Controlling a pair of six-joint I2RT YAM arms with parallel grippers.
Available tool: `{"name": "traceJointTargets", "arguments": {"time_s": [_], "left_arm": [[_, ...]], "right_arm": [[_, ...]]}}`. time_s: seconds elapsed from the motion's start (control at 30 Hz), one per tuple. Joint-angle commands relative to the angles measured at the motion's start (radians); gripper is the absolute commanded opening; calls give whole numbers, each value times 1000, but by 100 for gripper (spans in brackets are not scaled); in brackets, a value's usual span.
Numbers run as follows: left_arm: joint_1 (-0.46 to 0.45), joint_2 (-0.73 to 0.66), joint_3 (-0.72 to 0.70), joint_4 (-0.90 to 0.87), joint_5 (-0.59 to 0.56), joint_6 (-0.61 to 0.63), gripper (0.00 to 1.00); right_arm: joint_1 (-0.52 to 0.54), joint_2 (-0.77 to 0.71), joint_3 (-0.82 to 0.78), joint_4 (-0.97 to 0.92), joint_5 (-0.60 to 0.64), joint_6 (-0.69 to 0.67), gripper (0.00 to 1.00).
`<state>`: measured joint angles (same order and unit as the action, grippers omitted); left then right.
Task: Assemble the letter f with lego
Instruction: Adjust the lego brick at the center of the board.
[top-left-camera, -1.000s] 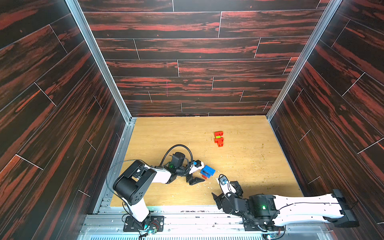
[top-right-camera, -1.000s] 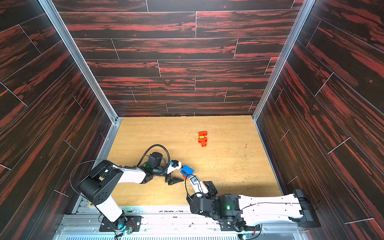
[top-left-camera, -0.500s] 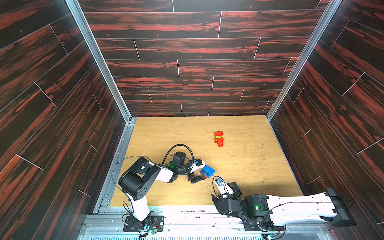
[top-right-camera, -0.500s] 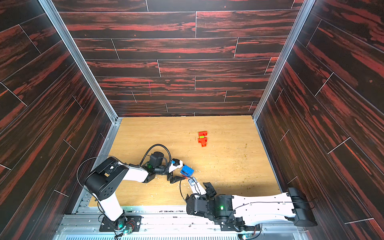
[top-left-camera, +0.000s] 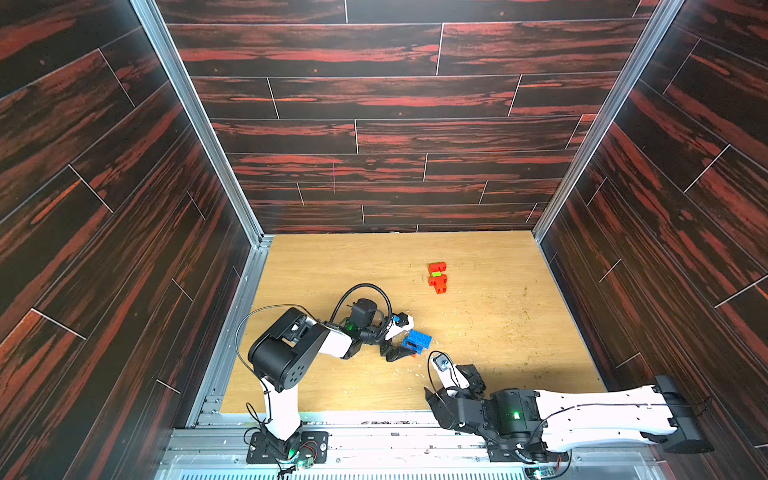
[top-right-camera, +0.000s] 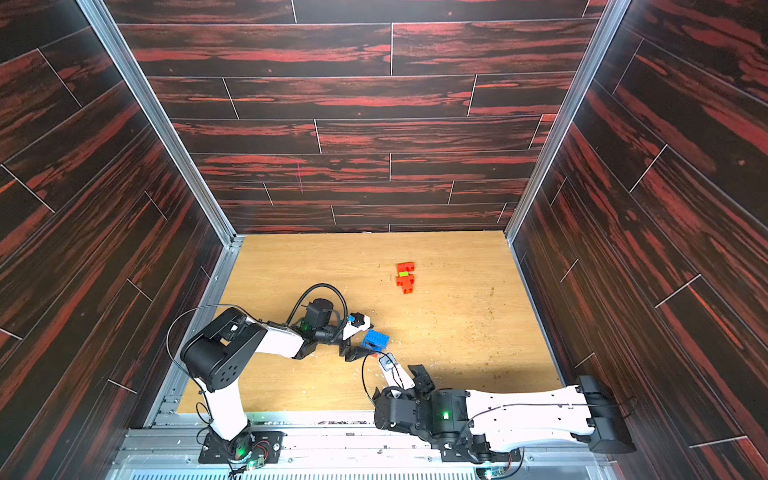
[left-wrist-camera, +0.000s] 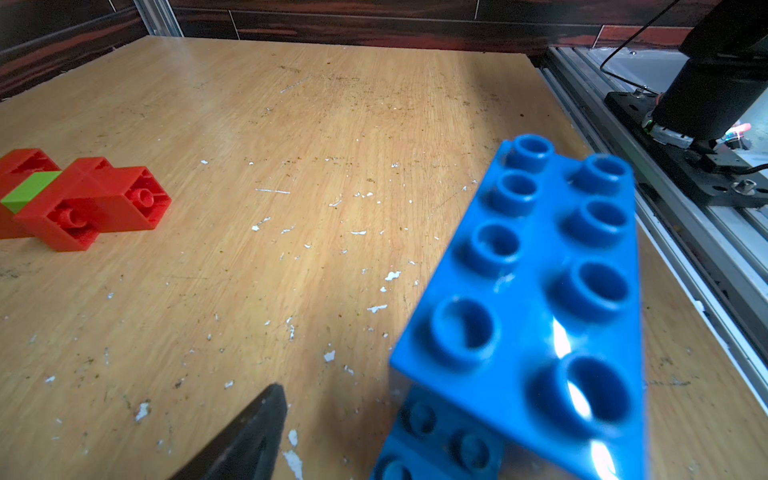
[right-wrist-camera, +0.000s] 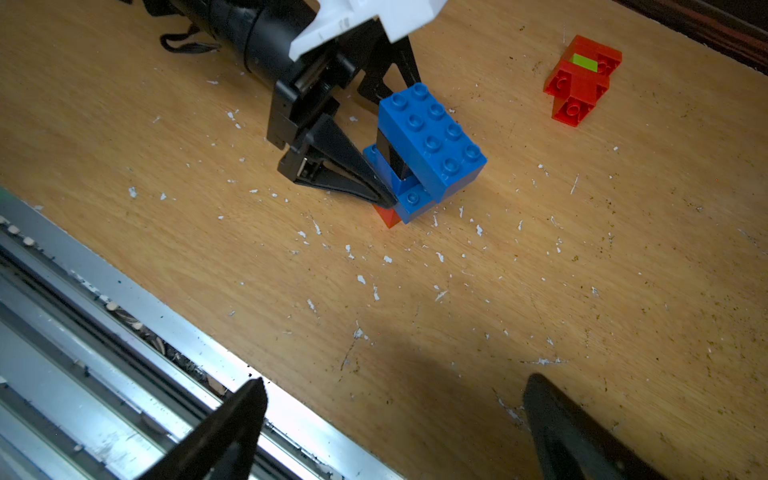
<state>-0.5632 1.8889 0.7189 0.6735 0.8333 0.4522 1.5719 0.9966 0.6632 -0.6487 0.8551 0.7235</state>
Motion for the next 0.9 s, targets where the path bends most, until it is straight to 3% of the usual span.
{"name": "traceJointTargets", "arguments": {"time_s": [0.0, 0.3, 0.87], "left_arm": [[-2, 4, 21, -6, 7, 0, 87], [-3, -13, -8, 7, 2, 4, 76], [-3, -35, -109, 165, -50, -56, 70]], "right_arm": [[6, -4, 26, -23, 13, 16, 98], [5, -1, 23, -26, 13, 24, 98], [6, 12, 26, -36, 7, 37, 98]]}}
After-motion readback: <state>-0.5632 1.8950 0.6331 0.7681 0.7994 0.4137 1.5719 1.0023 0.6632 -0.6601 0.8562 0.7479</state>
